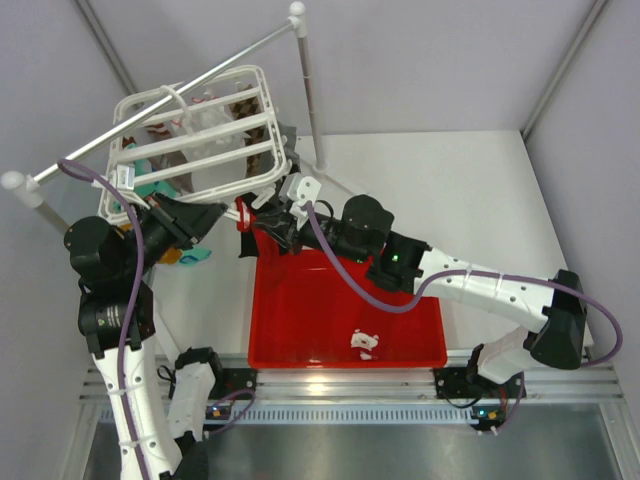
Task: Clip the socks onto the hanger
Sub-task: Clamp the sock onto the hanger.
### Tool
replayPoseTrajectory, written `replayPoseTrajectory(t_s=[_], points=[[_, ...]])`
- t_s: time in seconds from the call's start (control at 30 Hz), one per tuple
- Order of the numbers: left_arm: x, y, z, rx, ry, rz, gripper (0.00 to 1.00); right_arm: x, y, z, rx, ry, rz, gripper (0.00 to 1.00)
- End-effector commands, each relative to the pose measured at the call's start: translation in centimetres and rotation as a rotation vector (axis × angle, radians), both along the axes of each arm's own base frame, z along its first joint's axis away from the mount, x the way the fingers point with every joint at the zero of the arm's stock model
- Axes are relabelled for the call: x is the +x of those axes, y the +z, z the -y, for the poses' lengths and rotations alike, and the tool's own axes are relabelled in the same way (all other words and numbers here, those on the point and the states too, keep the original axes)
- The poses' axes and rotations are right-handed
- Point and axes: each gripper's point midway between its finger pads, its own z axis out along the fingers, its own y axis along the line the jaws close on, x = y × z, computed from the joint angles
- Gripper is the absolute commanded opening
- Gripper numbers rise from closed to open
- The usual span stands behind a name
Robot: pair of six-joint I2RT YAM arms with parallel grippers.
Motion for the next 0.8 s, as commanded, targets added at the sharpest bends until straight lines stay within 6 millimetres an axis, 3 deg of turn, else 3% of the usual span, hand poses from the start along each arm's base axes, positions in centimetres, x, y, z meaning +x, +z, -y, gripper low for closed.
replayPoseTrajectory(t_s=[0.0,0.07,0.2,0.53,0.63,0.67,0.77], points=[[-0.1,-0.3,0.2,-0.014,-0.016,-0.017,0.19,-0.7,5.3,0.8,0.139,0.005,0.059,0.0],[-0.2,-0.2,0.2,-0.015,-0.013,-0.015,0.33,-0.7,5.5,0.8,0.141,0.002,0.058,0.0],[-0.2,0.1,0.1,-0.007,-0.001,-0.004,0.48,-0.4,5.9,1.2,0.149,-0.01,0.055,0.0],[-2.5,3.8,-0.4,0.116,0.072,0.183,0.58,1.9,6.5,2.8,0.143,-0.075,0.044,0.0],[-3.2,4.6,-1.6,0.184,0.163,0.207,0.54,2.5,6.9,3.3,0.143,-0.091,0.048,0.0],[-3.0,3.5,-2.6,0.192,0.222,0.143,0.53,2.6,6.9,3.4,0.139,-0.096,0.047,0.0],[-2.8,2.9,-3.8,0.252,0.284,0.107,0.52,3.2,7.1,3.7,0.138,-0.11,0.049,0.0]])
